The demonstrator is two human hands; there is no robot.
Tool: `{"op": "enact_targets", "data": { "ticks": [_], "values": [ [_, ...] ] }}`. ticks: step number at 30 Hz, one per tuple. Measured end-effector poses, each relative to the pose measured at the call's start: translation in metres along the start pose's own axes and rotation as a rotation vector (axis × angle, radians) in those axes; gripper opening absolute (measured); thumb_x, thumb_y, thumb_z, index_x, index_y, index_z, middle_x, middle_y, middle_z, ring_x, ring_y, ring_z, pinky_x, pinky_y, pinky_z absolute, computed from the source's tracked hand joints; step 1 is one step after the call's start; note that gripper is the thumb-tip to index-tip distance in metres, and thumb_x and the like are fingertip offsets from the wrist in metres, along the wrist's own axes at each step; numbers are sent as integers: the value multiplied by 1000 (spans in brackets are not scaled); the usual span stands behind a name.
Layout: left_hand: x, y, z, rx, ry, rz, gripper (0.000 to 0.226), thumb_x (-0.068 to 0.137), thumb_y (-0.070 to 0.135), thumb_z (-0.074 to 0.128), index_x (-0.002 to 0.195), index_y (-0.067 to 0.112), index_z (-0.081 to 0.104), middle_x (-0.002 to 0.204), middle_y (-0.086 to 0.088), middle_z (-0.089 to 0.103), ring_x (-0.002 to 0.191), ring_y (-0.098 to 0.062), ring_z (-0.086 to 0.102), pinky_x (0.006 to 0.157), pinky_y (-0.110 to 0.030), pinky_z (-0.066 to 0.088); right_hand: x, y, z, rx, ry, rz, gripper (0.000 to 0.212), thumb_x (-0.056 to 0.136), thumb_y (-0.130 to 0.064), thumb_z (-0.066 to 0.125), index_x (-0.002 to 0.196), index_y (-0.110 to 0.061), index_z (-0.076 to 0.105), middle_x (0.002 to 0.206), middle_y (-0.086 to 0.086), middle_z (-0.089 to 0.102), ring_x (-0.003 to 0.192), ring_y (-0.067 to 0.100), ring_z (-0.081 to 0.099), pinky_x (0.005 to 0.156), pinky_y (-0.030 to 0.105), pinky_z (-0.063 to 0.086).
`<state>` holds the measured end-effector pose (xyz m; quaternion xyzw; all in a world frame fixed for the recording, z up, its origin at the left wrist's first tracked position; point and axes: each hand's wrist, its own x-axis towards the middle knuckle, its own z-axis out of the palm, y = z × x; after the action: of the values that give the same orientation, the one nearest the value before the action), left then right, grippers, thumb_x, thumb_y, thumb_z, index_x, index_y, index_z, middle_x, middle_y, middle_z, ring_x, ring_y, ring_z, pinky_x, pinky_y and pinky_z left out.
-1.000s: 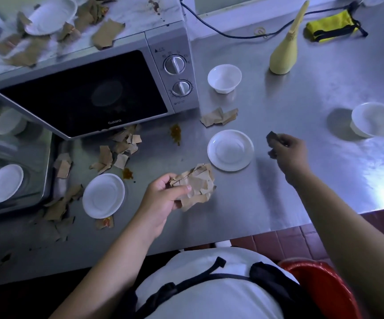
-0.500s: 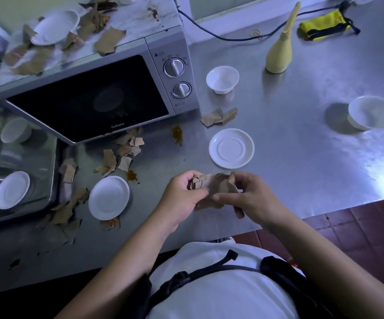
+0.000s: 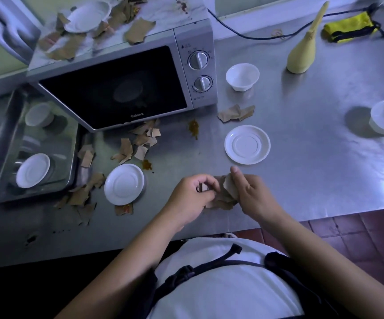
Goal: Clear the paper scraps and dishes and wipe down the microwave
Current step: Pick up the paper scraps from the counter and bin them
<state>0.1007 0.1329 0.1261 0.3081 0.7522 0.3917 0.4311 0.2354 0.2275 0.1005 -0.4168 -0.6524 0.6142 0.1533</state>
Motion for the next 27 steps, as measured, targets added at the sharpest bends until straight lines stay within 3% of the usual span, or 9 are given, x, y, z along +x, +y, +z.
{"op": "enact_targets", "data": {
  "ticks": [4,6,9,10,13,16,21,27],
  "values": [
    [-2,2,-2,-90,20,-47,22,87,1,63,84,19,74,64,12,68,55,0,62,52,-12,47,-11,-12,0,166,-135,-21,42,108,-18,40,68,-7,42,47,-14,41,40,1,43,43,11,37],
    [-1,3,-3,-151,24,-85,24,87,-3,59,90,15,75,67,7,72,57,-5,67,52,-15,49,-15,-14,-4,182,-202,26,36,107,-18,42,74,-5,45,53,-12,45,47,12,47,47,23,41],
    [1,2,-2,-168,41,-114,32,88,-5,53,94,16,77,79,1,76,69,-13,70,58,-21,54,-19,-12,-13,183,-307,87,19,105,-12,45,108,-5,63,72,-1,53,56,17,46,54,30,43],
    [1,2,-1,-178,45,-118,34,88,-6,53,93,16,77,81,0,76,71,-14,71,60,-22,55,-20,-12,-15,198,-334,82,18,103,-8,48,111,-8,64,76,0,56,57,18,47,55,31,45],
    [2,3,0,-240,23,-125,36,89,-8,53,88,18,77,77,0,75,64,-12,70,54,-20,53,-21,-12,-21,194,-330,47,10,94,0,62,101,0,69,80,13,66,54,21,52,56,31,49],
    [4,6,1,-209,-1,-106,39,88,-6,51,92,22,78,86,-6,76,66,-13,70,56,-20,53,-16,-5,-25,202,-275,94,11,86,-1,72,94,8,73,74,23,63,51,20,56,57,28,54],
    [7,8,2,-152,5,-70,39,86,-4,54,91,25,79,97,-5,75,70,-8,66,55,-15,49,-12,-1,-34,250,-335,115,16,93,6,60,98,3,75,79,15,71,66,21,67,72,31,60],
    [5,10,2,-110,49,-32,35,85,-2,56,92,24,78,77,10,66,52,3,55,49,-9,42,-10,-3,-34,231,-323,110,16,95,-2,61,99,2,76,89,23,69,67,18,61,66,37,61]
  ]
}}
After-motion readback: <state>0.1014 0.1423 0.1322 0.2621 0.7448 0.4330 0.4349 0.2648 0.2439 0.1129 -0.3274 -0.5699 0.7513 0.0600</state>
